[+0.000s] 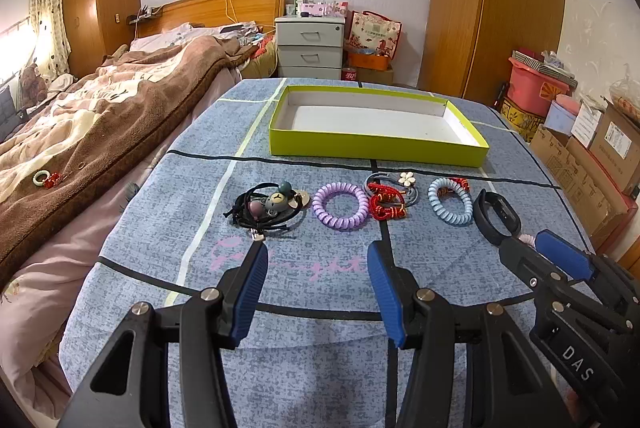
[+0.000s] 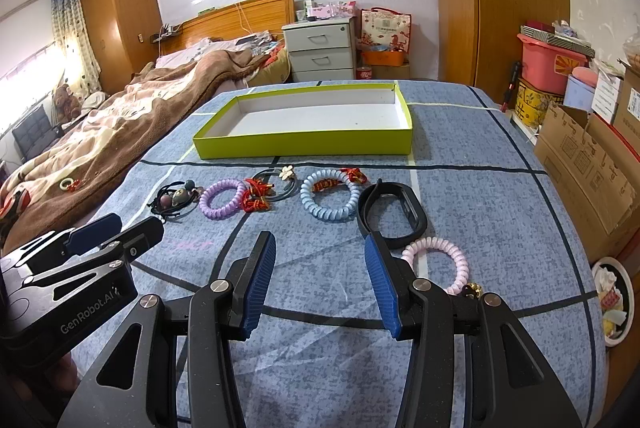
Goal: Organize jewelry
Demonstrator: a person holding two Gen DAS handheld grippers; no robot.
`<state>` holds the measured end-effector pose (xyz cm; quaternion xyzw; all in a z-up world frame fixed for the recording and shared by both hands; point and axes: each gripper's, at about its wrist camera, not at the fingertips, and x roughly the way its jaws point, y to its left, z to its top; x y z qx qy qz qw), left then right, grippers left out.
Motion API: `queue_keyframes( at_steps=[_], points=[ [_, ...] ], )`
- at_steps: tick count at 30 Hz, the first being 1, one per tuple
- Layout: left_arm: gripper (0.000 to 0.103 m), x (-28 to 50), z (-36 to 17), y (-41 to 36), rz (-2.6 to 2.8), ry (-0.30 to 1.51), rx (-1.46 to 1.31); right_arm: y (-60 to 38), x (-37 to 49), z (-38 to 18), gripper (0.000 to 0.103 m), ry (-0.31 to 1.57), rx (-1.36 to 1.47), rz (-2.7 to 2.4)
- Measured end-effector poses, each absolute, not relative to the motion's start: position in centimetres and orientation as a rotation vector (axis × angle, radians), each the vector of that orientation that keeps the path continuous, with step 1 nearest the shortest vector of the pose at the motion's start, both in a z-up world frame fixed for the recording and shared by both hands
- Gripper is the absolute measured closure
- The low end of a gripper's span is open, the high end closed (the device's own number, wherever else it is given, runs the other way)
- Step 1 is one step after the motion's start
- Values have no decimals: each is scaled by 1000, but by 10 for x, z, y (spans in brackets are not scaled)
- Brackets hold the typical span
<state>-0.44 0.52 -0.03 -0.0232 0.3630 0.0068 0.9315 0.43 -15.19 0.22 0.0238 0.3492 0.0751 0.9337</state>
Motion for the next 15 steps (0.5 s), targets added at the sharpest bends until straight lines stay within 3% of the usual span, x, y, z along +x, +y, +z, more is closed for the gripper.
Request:
queue_keyframes(
  at_steps=[15],
  points=[
    [49,6,-4,8,12,765,-54,-160,13,0,56,723,58,155]
  ],
)
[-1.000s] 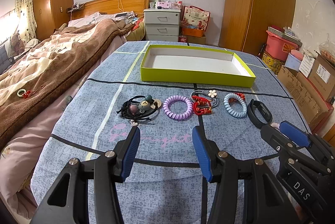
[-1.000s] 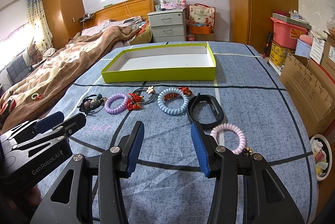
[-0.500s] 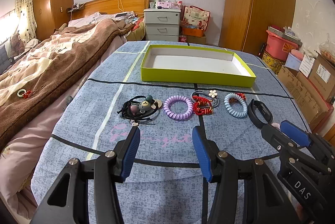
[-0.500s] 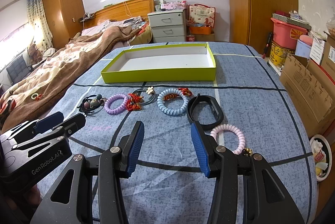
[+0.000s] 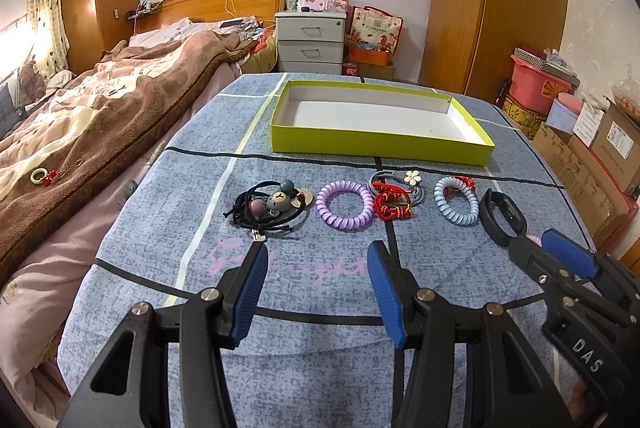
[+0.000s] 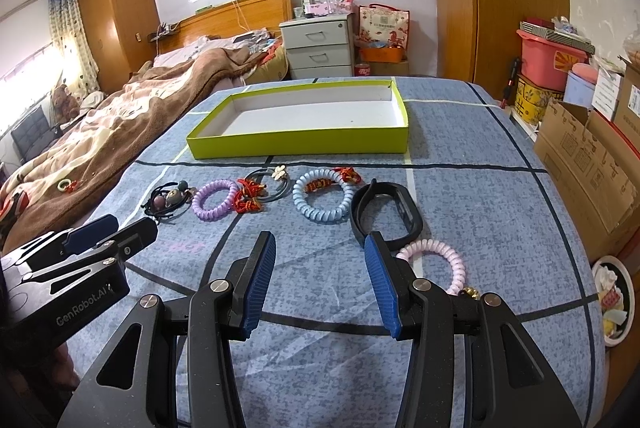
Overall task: Organize jewelry
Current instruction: 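Close the right gripper on the pink coiled hair tie while the left gripper approaches the black hair tie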
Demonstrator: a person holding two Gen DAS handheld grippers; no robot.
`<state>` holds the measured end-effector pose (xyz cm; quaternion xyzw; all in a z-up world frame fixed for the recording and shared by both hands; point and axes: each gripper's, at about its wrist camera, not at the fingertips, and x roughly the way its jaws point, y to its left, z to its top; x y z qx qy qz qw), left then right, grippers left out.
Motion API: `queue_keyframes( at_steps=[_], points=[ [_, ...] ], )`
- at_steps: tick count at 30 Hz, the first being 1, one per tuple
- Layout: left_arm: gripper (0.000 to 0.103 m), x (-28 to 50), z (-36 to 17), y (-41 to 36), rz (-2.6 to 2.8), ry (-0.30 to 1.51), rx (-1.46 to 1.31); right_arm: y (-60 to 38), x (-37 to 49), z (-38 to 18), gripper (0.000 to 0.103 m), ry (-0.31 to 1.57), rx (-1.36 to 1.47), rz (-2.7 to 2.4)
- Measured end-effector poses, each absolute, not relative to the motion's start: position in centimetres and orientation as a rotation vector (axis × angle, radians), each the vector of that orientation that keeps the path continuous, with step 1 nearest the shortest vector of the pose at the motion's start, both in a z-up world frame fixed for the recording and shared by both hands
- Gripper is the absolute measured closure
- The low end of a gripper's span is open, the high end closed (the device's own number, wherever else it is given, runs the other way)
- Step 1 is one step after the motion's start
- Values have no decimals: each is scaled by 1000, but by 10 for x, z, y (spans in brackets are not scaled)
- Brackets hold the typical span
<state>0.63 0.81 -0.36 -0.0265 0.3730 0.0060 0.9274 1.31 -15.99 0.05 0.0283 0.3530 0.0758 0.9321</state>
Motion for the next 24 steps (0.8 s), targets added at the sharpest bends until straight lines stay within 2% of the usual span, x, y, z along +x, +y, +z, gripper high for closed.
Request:
queue_keyframes(
  at_steps=[8,11,18,24],
  points=[
    [49,18,-13,34,-33,802,-113,-213,20,-7,55,741,85,26],
    [49,23,-15,49,-58,805,-145,-231,29,-14,46,786,82,-18],
    [49,41,-27,69,-31,867,-176,-242,43,-33,45,888,67,5],
    [49,47,-35,77,-45,902,-206,-244,45,-37,46,896,54,7]
  ],
)
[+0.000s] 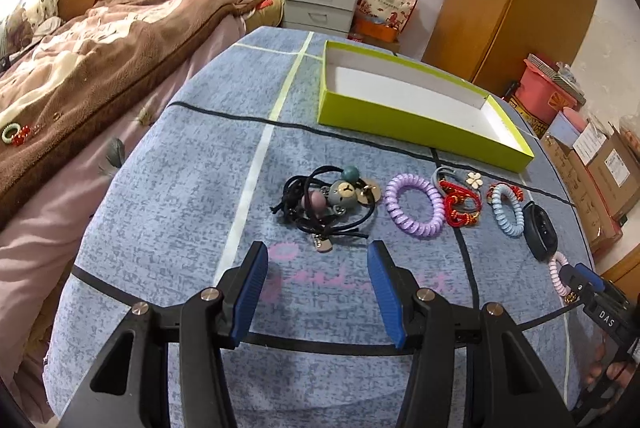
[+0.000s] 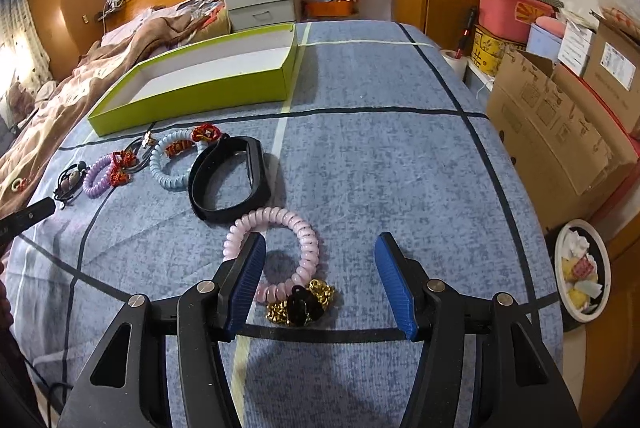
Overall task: Organize jewelry
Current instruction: 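Close the right gripper on the pink coiled hair tie while the left gripper approaches the black hair tie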
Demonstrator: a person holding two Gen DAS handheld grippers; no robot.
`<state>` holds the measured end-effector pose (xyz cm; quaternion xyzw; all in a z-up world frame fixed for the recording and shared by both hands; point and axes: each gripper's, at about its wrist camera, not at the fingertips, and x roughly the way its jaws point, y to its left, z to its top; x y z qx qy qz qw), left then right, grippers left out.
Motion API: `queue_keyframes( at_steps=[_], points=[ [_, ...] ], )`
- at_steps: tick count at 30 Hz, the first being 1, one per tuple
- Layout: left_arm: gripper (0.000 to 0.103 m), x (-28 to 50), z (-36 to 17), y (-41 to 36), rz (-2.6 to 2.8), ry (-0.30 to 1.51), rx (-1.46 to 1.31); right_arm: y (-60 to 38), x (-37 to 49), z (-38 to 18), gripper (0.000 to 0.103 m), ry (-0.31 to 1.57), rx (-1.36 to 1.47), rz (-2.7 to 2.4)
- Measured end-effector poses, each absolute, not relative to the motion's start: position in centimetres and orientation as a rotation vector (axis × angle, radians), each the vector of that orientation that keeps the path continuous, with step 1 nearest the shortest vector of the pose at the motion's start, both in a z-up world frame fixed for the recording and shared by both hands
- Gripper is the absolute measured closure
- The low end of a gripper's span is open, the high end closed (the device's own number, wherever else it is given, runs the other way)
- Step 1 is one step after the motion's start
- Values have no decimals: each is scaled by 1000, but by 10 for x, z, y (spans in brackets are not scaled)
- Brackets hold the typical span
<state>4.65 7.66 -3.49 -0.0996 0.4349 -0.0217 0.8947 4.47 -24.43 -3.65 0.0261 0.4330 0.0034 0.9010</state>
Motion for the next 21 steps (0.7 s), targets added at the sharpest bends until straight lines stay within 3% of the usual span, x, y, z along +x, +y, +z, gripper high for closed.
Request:
queue_keyframes(
  at_steps=[8,21],
  points=[
    [49,56,-35,83,-60,912,-221,-237,46,-37,93,903,-23,7],
    [49,76,-29,102,-49,909,-222,-247,51,-11,93,823,62,-2]
  ],
)
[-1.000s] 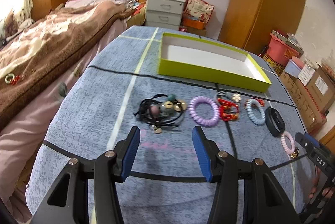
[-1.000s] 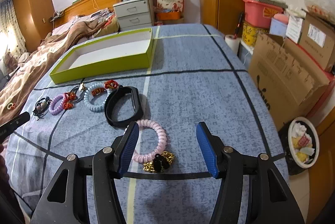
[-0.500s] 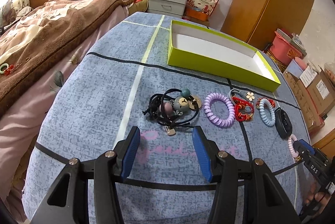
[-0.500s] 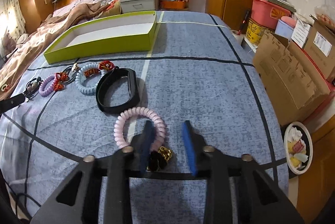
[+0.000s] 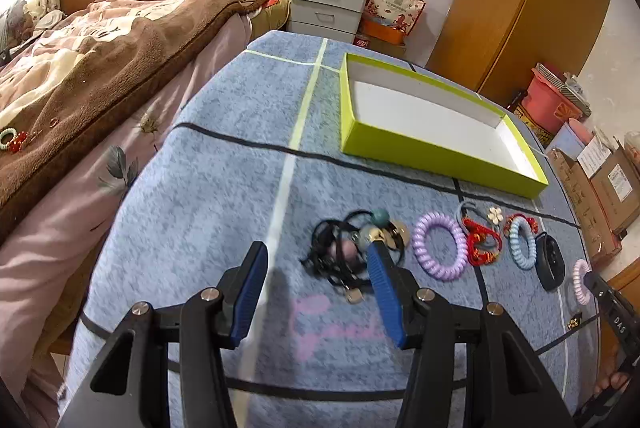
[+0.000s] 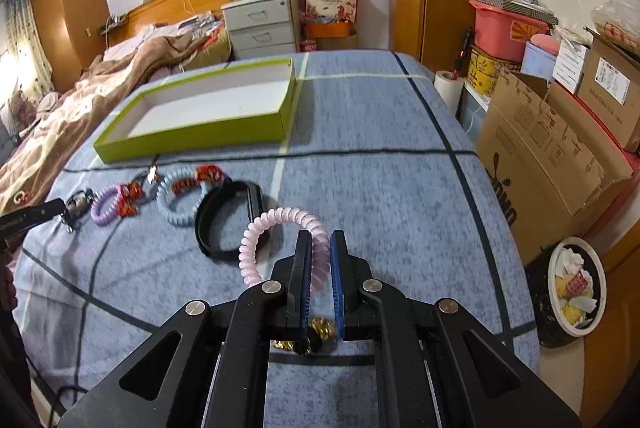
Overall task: Organize jewelry
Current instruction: 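Close the right gripper on the pink coiled hair tie while the left gripper approaches the black hair tie, then lift the pink hair tie with the right gripper while the left gripper grasps the black hair tie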
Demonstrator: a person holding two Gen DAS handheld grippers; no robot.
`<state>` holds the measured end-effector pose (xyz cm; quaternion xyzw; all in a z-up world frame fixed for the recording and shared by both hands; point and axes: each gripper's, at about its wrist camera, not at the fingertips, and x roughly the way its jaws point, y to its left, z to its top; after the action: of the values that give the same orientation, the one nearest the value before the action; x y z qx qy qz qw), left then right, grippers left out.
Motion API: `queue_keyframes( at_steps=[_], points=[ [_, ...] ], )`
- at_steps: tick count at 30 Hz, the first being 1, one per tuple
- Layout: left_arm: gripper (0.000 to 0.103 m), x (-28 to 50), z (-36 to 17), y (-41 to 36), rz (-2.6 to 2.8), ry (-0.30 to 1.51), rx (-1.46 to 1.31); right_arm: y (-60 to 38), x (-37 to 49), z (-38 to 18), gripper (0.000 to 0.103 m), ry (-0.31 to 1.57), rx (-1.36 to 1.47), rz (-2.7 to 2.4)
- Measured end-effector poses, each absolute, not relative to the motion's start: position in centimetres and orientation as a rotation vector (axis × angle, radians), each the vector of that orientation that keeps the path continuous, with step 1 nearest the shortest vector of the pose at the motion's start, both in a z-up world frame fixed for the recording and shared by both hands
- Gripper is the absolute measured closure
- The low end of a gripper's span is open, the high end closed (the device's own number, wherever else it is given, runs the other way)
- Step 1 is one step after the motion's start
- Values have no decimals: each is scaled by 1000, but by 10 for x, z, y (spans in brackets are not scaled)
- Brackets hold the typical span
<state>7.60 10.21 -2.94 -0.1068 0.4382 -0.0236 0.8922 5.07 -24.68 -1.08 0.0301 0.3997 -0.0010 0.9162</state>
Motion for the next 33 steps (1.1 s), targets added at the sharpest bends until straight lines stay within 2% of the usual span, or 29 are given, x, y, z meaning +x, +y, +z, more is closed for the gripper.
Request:
queue_keyframes(
  at_steps=[23,28,33],
  points=[
    [50,116,-36,85,-157,981,-107,-239,63,-11,93,833,97,40],
    [59,121,-38,75,-193,1002,-46,-238,64,-12,93,834,104,46],
    [75,121,-36,68,-225,1008,-2,-238,64,-13,93,836,112,49]
  ],
)
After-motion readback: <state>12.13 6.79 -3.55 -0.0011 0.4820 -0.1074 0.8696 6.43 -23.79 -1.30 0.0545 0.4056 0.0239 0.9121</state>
